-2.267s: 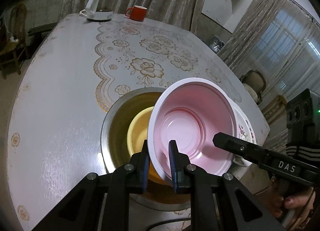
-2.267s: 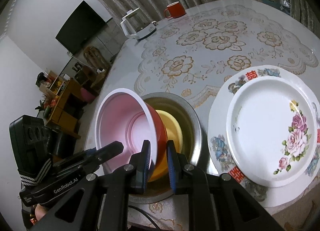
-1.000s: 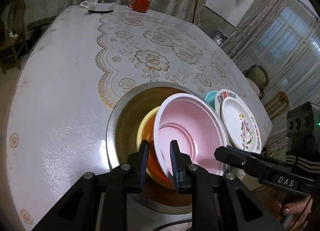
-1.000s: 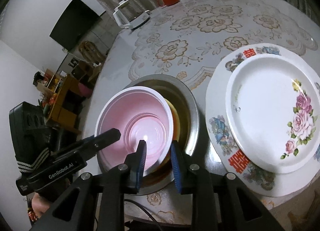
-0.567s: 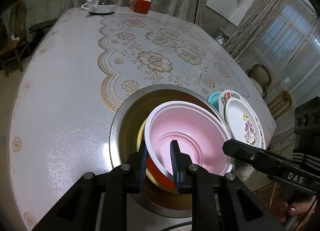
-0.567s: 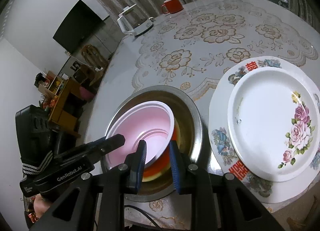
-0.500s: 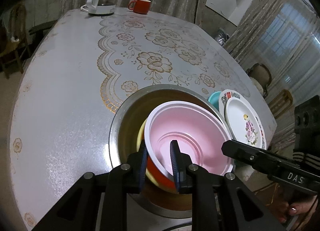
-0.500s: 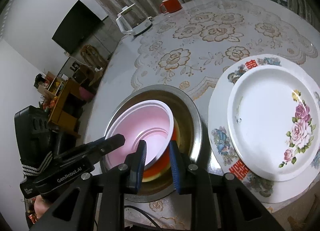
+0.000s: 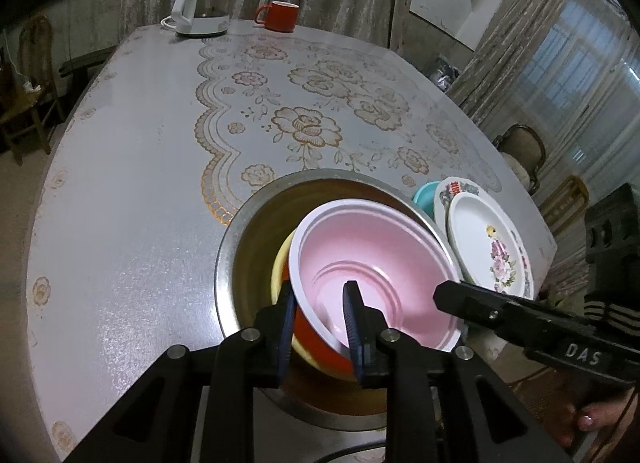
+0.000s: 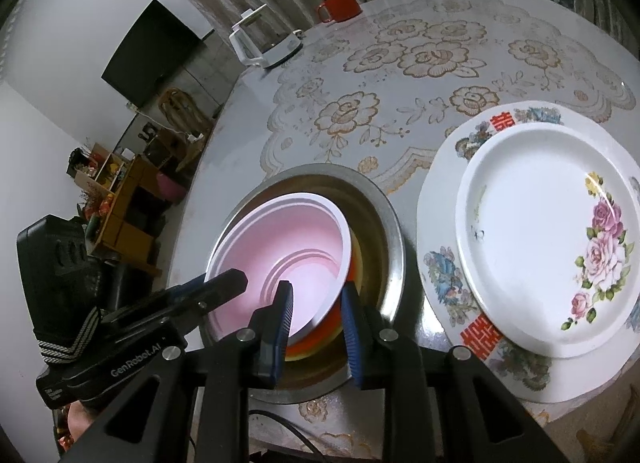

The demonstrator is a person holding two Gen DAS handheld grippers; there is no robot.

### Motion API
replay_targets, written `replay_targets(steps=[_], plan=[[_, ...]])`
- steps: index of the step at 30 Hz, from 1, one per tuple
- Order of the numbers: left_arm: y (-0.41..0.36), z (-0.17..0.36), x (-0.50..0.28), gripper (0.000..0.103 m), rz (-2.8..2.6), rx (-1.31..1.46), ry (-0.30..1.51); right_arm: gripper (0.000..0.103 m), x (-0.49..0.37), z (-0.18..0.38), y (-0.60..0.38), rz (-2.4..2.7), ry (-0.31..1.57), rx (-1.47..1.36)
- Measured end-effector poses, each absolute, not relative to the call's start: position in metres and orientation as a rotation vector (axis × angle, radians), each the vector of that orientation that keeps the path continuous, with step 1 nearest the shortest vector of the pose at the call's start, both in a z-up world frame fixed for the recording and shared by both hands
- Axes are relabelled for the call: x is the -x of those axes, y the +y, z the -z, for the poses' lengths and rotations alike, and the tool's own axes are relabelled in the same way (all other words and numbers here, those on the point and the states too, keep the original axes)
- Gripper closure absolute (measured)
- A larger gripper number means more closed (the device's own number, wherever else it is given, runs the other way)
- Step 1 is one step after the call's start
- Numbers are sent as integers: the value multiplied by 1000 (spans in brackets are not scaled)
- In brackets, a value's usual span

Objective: Organize plates and bowls
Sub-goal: 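Lower the pink-and-red bowl into the yellow bowl with both grippers, then grip the steel basin rim with both grippers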

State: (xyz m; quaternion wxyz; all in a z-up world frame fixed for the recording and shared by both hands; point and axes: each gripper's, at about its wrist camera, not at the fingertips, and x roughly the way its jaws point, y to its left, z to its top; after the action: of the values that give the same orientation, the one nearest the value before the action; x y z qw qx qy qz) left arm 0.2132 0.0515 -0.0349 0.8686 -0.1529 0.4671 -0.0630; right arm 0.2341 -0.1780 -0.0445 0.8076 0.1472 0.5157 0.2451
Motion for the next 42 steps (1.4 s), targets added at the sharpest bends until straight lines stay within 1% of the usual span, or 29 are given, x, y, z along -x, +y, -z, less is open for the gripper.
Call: replay_targets(steps=[2,4,8,12,20,22,24,26,31,33,37,42], plan=[[51,32,-212,75,135,319,969,77,-234,44,-178,-518,1104,-304],[51,30,-211,74,136,317,966,72,-233,43,-178,-520,1095,-303],[50,26,-209,73,138,316,957,72,-230,41,-177,-514,1086,-283],[48,22,-207,69,142,312,948,72,-229,41,-178,-515,1090,-289],[46,19,-205,68,137,304,943,72,-229,43,-178,-522,1097,-295],[47,18,-204,67,135,305,939,72,-229,42,-178,-523,1093,-295],[47,16,-203,59,132,304,934,72,-228,40,-178,-525,1088,-294],[48,14,-202,54,129,302,926,72,-228,39,-179,-529,1081,-295],[49,9,-200,51,126,303,912,72,-226,37,-181,-532,1073,-294],[49,9,-199,47,120,303,909,72,-225,36,-181,-528,1070,-292],[50,9,-197,45,120,310,907,72,-224,35,-183,-528,1067,-295],[58,8,-194,31,107,331,890,72,-222,30,-188,-524,1055,-289]])
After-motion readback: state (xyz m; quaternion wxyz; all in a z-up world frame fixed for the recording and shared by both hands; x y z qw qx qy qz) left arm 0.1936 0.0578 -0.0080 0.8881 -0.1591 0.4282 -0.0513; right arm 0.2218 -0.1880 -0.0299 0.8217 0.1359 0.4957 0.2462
